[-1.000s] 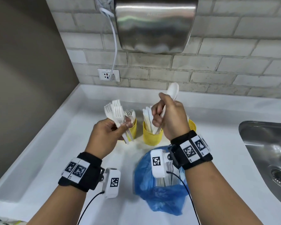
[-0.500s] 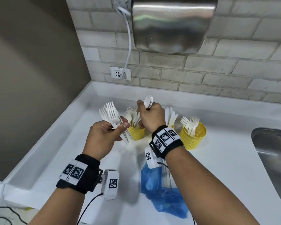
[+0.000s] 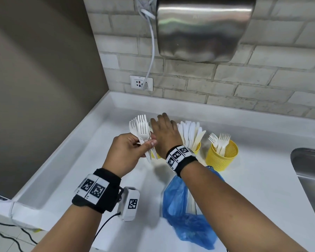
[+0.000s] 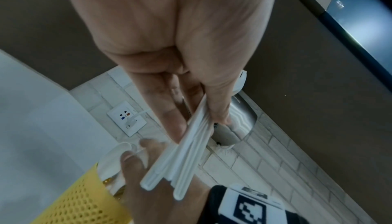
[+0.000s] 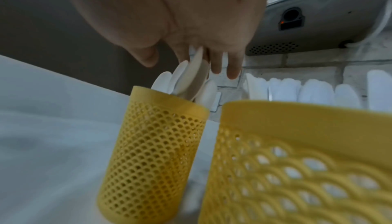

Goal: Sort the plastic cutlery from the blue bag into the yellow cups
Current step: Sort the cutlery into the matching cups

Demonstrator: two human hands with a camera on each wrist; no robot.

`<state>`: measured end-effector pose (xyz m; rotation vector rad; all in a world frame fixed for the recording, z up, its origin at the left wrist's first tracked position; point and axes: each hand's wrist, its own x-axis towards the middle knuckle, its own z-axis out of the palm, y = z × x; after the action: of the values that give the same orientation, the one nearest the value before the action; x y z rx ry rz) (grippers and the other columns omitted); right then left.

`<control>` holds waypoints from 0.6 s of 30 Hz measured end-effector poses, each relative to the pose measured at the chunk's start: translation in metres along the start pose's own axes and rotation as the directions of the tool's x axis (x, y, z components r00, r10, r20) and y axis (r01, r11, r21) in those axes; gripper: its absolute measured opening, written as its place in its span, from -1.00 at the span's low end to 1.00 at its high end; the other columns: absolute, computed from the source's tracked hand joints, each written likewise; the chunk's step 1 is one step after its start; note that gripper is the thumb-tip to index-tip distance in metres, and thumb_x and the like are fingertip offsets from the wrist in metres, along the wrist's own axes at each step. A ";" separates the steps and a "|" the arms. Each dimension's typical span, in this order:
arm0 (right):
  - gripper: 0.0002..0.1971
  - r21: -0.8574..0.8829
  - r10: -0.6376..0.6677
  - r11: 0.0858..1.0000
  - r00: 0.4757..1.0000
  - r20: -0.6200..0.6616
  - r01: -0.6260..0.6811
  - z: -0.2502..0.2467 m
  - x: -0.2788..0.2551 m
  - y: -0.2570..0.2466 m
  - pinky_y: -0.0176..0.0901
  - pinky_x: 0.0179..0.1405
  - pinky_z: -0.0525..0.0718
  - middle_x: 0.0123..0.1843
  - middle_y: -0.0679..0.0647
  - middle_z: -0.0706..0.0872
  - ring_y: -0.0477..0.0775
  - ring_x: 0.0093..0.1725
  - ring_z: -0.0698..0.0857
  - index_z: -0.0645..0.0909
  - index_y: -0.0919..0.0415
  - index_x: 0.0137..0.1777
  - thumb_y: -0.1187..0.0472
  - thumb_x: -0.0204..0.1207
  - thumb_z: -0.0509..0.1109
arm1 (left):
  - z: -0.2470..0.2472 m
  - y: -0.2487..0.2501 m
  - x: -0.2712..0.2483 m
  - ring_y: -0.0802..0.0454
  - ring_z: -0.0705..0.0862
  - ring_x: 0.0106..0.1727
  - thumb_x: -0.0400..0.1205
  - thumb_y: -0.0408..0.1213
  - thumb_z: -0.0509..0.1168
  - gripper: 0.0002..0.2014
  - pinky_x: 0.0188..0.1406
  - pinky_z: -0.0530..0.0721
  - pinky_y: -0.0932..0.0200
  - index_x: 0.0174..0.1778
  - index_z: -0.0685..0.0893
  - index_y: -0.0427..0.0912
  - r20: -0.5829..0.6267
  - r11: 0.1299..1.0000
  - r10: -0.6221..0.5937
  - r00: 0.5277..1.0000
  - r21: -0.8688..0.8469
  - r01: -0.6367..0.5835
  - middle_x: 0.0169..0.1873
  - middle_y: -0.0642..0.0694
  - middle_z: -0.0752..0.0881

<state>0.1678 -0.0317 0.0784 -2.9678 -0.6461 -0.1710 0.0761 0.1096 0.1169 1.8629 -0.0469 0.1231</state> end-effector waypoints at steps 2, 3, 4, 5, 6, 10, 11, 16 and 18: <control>-0.31 -0.139 -0.050 0.987 0.978 0.203 0.079 -0.006 -0.002 0.001 0.42 0.72 -0.09 0.82 0.23 -0.04 0.28 0.80 -0.15 -0.09 0.21 0.80 0.01 0.75 0.04 | 0.001 0.003 0.002 -0.04 0.89 -0.12 0.60 -0.21 0.56 -0.89 -0.02 0.87 -0.18 0.01 0.92 -0.06 -0.002 0.999 0.030 1.000 0.041 -0.029 -0.11 0.07 0.91; -0.28 -0.185 -0.048 0.978 0.969 0.243 0.095 -0.011 -0.001 0.002 0.45 0.71 -0.16 0.83 0.20 -0.12 0.26 0.81 -0.21 -0.17 0.19 0.80 0.01 0.76 0.05 | 0.001 0.004 0.004 -0.08 0.88 -0.13 0.59 -0.20 0.57 -0.89 -0.02 0.86 -0.19 0.01 0.92 -0.04 0.003 0.997 0.042 0.999 0.058 -0.042 -0.14 0.06 0.91; -0.27 -0.153 -0.031 0.986 0.968 0.250 0.071 -0.016 0.001 0.003 0.47 0.70 -0.19 0.84 0.18 -0.14 0.24 0.81 -0.22 -0.18 0.19 0.80 0.01 0.75 0.05 | 0.000 0.006 0.005 -0.14 0.88 -0.11 0.59 -0.19 0.56 -0.90 -0.02 0.85 -0.21 0.01 0.92 -0.02 0.012 0.997 0.050 0.999 0.062 -0.051 -0.15 0.04 0.91; -0.27 -0.063 -0.001 0.998 0.977 0.214 0.015 -0.025 0.001 0.003 0.45 0.71 -0.18 0.84 0.15 -0.09 0.22 0.81 -0.19 -0.15 0.19 0.80 0.00 0.74 0.06 | -0.001 0.007 0.007 -0.20 0.86 -0.09 0.60 -0.19 0.56 -0.90 -0.02 0.84 -0.23 0.01 0.91 -0.01 0.026 0.997 0.056 0.998 0.056 -0.057 -0.13 0.02 0.91; -0.27 0.088 0.048 0.994 0.991 0.123 -0.059 -0.031 0.002 0.005 0.39 0.73 -0.12 0.83 0.13 0.01 0.22 0.81 -0.09 -0.05 0.20 0.80 -0.01 0.71 0.09 | -0.003 0.007 0.008 -0.23 0.85 -0.07 0.61 -0.20 0.54 -0.90 -0.02 0.84 -0.24 0.01 0.91 0.00 0.044 0.996 0.062 0.997 0.057 -0.064 -0.11 0.00 0.91; -0.34 0.915 0.282 0.402 0.952 -0.121 -0.003 -0.060 -0.013 0.017 -0.04 0.42 0.47 0.40 0.11 0.58 0.07 0.41 0.47 0.59 0.11 0.51 0.05 0.36 0.19 | -0.009 0.014 0.015 0.14 0.81 -0.10 0.68 -0.19 0.47 -0.90 -0.15 0.82 0.07 0.05 0.89 0.00 0.151 0.989 0.048 0.987 0.129 -0.068 -0.05 0.06 0.90; -0.37 0.980 0.234 0.195 0.969 -0.072 0.026 -0.067 -0.021 0.017 -0.12 0.25 0.55 0.32 0.11 0.62 -0.01 0.28 0.55 0.66 0.05 0.43 0.04 0.30 0.24 | -0.010 0.018 0.017 0.21 0.81 -0.09 0.70 -0.19 0.45 -0.89 -0.17 0.80 0.19 0.05 0.88 0.00 0.206 0.985 0.047 0.977 0.154 -0.080 -0.03 0.10 0.89; -0.48 0.993 0.023 0.103 0.998 0.058 -0.060 -0.077 -0.055 0.014 -0.23 -0.60 0.48 0.10 0.14 0.73 0.03 -0.33 0.65 0.64 -0.10 0.46 -0.12 0.49 0.49 | 0.010 0.038 0.020 0.00 0.76 -0.20 0.76 -0.05 0.35 -0.77 -0.17 0.73 0.09 -0.08 0.87 0.01 0.497 0.933 0.080 0.864 0.268 -0.240 -0.17 0.04 0.87; -0.67 0.995 0.126 0.087 0.991 0.045 -0.056 -0.080 -0.063 0.013 -0.30 -0.70 0.36 0.11 0.16 0.83 0.02 -0.46 0.62 0.78 -0.01 0.27 -0.09 0.59 0.44 | 0.021 0.041 0.022 -0.05 0.65 -0.34 0.71 0.08 0.33 -0.64 -0.28 0.61 -0.02 -0.12 0.82 -0.13 0.513 0.917 0.101 0.852 0.283 -0.280 -0.33 -0.03 0.78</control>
<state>0.1094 -0.0787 0.1479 -1.5499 -0.2952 0.1762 0.0952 0.0780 0.1519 2.2027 -0.6058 -0.2241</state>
